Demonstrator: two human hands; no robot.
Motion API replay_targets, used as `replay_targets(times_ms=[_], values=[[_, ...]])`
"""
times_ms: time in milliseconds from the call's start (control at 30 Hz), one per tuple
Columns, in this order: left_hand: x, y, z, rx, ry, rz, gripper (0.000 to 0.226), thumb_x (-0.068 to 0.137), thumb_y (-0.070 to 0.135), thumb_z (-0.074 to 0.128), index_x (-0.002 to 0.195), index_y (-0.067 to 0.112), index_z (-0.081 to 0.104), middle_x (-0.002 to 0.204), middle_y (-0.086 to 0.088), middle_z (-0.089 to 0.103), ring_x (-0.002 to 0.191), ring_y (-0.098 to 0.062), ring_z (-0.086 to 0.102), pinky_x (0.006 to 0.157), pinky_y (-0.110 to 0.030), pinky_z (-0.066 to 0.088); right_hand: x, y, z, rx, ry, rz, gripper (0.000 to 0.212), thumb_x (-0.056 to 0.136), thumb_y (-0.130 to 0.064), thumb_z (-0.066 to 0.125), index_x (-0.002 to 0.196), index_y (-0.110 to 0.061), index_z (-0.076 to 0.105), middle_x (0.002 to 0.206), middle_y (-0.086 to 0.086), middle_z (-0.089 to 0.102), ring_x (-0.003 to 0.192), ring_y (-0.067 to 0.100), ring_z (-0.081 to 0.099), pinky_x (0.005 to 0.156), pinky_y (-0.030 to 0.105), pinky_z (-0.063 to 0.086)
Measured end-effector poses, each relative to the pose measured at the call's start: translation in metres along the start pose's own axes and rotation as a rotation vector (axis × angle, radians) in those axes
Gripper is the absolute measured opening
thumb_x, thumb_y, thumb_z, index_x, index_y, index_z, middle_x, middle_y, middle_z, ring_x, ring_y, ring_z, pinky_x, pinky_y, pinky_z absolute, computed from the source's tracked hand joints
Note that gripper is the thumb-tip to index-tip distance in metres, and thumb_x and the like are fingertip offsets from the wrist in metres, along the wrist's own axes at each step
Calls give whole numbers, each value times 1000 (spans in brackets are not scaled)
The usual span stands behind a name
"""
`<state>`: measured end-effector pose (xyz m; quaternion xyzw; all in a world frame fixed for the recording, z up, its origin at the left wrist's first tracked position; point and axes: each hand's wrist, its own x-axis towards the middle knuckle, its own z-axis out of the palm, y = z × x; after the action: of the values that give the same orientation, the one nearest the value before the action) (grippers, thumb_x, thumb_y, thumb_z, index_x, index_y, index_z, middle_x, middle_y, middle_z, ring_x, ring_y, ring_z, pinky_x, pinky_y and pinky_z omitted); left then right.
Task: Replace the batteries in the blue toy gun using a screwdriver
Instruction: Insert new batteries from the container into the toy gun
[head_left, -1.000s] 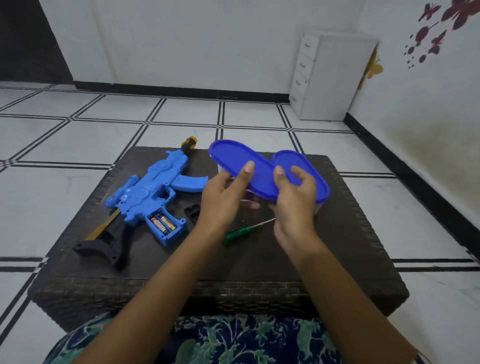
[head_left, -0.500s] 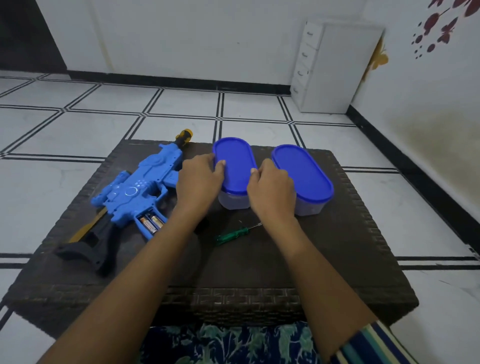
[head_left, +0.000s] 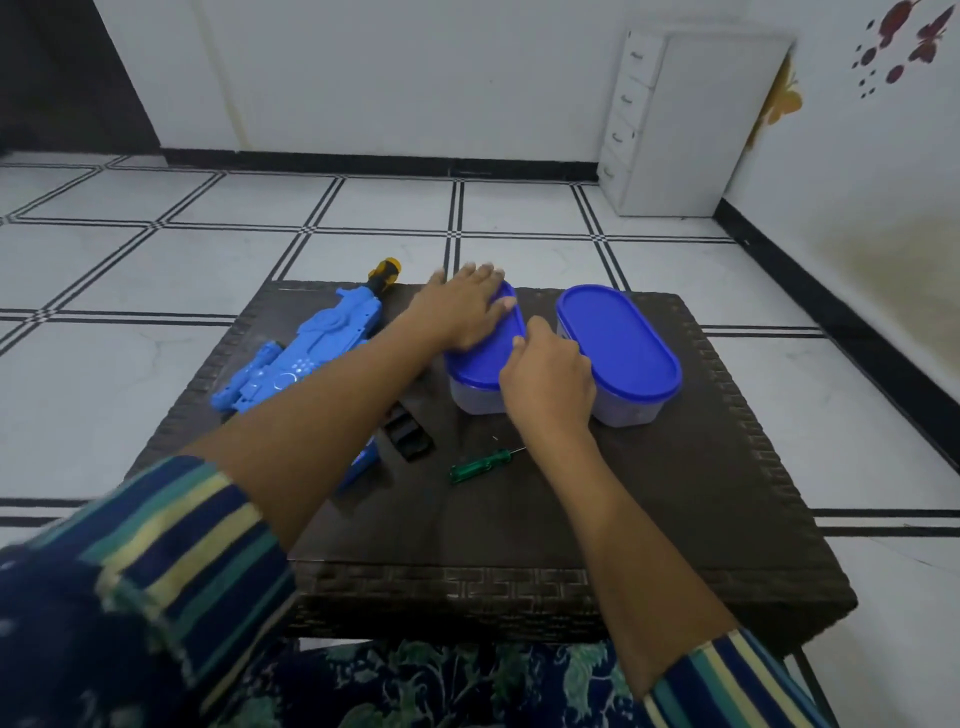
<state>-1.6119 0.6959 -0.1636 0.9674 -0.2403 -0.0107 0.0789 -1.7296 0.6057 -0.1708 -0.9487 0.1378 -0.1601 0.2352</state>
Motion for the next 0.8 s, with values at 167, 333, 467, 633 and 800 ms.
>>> replay_targets(times_ms=[167, 333, 467, 633, 800], values=[[5, -6, 10, -40, 20, 12, 57, 102, 40, 23, 151, 13, 14, 159, -5, 13, 146, -19, 9, 117, -40, 9, 3, 6, 1, -1, 14, -34, 24, 104, -26, 40, 115, -9, 53, 101, 11, 60, 82, 20, 46, 68, 31, 37], [2, -8, 7, -121, 40, 8, 52, 102, 34, 28, 149, 14, 21, 159, -4, 14, 146, -18, 5, 115, -49, 0, -9, 2, -4, -42, 147, -141, 39, 96, -42, 54, 109, -6, 60, 111, 14, 57, 102, 28, 52, 75, 36, 44], [-21, -19, -12, -470, 549, -185, 40, 94, 14, 45, 134, 14, 49, 143, -6, 47, 135, -22, 37, 114, -46, 18, -35, -26, 2, 232, 197, -455, 19, 87, -22, 66, 94, -3, 64, 93, 15, 62, 85, 30, 54, 76, 39, 46], [-100, -50, -33, -408, 308, -434, 31, 76, 18, 48, 91, 30, 72, 108, -11, 67, 101, -33, 61, 95, -45, 46, -36, -43, 34, -12, -401, -552, 35, 91, -20, 59, 126, -13, 56, 120, 15, 57, 112, 33, 53, 90, 37, 45], [-169, -70, -7, -297, 184, -468, 30, 84, 16, 53, 104, 30, 70, 116, -6, 64, 111, -29, 56, 97, -45, 42, -25, -56, 44, -198, -584, -480, 33, 93, -32, 59, 123, -17, 57, 127, 14, 45, 116, 34, 49, 95, 41, 43]])
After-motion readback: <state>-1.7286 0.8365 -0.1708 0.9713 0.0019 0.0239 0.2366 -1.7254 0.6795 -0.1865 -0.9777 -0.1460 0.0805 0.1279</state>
